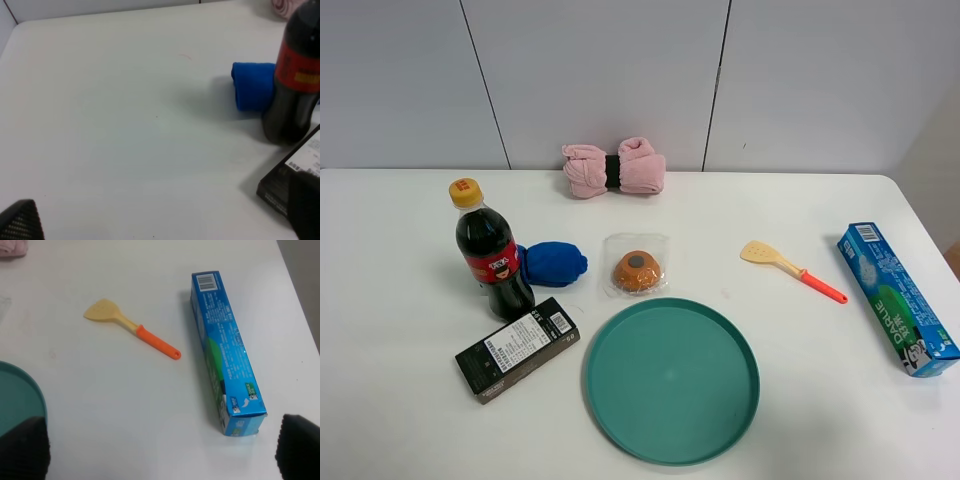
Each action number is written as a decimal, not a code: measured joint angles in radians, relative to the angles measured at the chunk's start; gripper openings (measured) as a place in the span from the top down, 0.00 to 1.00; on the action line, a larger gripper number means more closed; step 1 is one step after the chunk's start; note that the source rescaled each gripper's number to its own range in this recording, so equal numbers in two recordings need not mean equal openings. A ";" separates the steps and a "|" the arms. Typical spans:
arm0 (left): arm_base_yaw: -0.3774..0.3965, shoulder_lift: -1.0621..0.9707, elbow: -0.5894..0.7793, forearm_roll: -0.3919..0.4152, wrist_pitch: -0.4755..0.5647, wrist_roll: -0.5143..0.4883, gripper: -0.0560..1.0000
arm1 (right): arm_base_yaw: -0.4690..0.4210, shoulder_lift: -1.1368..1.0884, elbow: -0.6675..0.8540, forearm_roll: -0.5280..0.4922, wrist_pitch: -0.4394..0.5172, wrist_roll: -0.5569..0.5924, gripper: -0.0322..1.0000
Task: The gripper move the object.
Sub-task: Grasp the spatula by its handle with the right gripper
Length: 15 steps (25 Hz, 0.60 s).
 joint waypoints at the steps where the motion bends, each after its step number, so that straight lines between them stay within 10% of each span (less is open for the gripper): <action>1: 0.000 0.000 0.000 0.000 0.000 0.000 0.00 | 0.000 0.000 0.000 0.000 0.000 0.000 0.12; 15: 0.000 0.000 0.000 -0.001 0.000 0.000 0.00 | 0.000 0.000 0.000 0.000 0.000 0.000 0.12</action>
